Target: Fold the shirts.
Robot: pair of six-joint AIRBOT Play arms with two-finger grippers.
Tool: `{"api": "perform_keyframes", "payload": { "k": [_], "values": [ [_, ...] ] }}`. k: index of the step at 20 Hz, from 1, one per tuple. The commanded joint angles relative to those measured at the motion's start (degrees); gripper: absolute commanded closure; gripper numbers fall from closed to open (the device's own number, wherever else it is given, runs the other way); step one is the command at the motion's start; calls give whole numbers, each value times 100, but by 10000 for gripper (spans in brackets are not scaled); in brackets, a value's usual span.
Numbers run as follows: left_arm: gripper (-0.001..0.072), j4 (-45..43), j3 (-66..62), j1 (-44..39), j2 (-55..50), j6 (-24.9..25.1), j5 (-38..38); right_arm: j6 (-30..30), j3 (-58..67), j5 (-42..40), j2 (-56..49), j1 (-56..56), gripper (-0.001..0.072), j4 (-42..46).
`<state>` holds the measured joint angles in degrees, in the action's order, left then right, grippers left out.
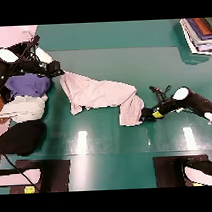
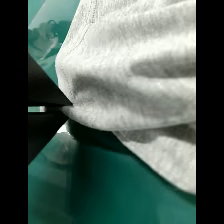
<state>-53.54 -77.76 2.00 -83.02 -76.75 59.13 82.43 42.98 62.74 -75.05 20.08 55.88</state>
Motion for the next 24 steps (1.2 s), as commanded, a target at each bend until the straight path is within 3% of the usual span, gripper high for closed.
{"api": "perform_keyframes", "payload": {
  "k": [1, 7, 15, 19, 24],
  "values": [
    [688, -72, -98, 7, 13, 35, 173, 13, 367, -199, -216, 195, 700, 529],
    [688, -1121, -1202, 7, 1375, 13, 120, 216, 2192, 929, 1453, -798, 700, 1878],
    [688, -1034, -2868, 7, 3462, -42, 184, 214, 4566, 1008, 3222, -1851, 700, 1928],
    [689, -1034, -3622, 7, 3740, -319, 212, 210, 5517, 1394, 3311, -2400, 701, 1926],
    [689, -1056, -3530, 7, 3464, -348, 529, 219, 6454, 2734, 2413, -2745, 701, 1853]
  ]
}}
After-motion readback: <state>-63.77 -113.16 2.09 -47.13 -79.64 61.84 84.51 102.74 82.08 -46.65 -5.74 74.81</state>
